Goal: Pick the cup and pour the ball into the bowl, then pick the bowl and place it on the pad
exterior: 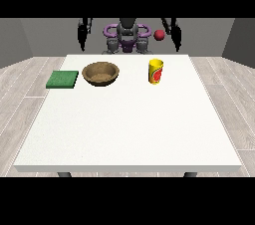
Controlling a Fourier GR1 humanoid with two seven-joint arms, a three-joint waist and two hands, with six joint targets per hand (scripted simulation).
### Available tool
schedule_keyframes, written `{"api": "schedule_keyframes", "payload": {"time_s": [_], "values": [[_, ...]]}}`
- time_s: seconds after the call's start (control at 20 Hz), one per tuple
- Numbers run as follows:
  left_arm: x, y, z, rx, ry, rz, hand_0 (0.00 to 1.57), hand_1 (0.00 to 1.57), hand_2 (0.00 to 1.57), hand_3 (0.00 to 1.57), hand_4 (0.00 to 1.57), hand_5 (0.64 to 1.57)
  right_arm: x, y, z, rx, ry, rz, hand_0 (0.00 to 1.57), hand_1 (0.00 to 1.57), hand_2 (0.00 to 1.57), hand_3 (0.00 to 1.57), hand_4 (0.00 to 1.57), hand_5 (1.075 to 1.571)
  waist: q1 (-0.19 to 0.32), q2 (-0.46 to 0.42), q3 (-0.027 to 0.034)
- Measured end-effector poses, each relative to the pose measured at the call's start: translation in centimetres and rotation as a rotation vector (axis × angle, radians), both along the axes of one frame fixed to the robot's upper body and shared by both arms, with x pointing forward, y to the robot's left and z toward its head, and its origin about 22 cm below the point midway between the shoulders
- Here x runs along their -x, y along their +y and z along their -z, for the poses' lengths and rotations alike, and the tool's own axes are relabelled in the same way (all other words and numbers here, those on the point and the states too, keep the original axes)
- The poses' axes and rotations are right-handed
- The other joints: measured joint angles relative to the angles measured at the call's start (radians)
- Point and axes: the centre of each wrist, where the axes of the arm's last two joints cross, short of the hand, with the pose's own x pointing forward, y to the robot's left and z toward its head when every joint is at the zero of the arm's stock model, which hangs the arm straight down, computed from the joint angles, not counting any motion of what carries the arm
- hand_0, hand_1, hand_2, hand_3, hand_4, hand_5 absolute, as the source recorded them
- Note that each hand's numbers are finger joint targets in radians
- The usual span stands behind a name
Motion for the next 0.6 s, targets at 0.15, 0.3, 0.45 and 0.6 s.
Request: {"api": "schedule_keyframes", "payload": {"time_s": [0.15, 0.3, 0.45, 0.6], "values": [[0.0, 0.4, -0.9, -0.014, -0.006, 0.003, 0.0, 0.0, 0.0, 0.0, 0.0, 1.535, -0.2, -0.2, -1.2, 0.007, -0.018, -0.002, 0.0, 0.0, 0.0, 0.0, 0.62, 1.559, 0.0, -0.094, 0.0016], [0.0, 0.8, -1.9, -0.027, -0.005, 0.005, 0.0, 0.0, 0.0, 0.0, 0.0, 1.535, -0.3, -0.4, -2.4, 0.012, -0.031, -0.003, 0.0, 0.0, 0.0, 0.0, 0.62, 1.559, 0.001, -0.182, 0.0034], [-0.2, -2.7, -3.2, 0.101, 0.039, 0.057, 0.0, 0.0, 0.0, 0.0, 0.0, 1.536, 0.2, -1.7, -2.2, -0.062, 0.016, 0.038, 0.0, 0.0, 0.0, 0.0, 0.61, 1.561, -0.023, -0.247, 0.0043], [-0.5, -5.4, -5.3, 0.18, 0.057, 0.072, 0.0, 0.0, 0.0, 0.0, 0.0, 1.535, 0.5, -2.7, -2.7, -0.104, 0.028, 0.06, 0.0, 0.0, 0.0, 0.0, 0.57, 1.563, -0.032, -0.266, 0.0041]]}}
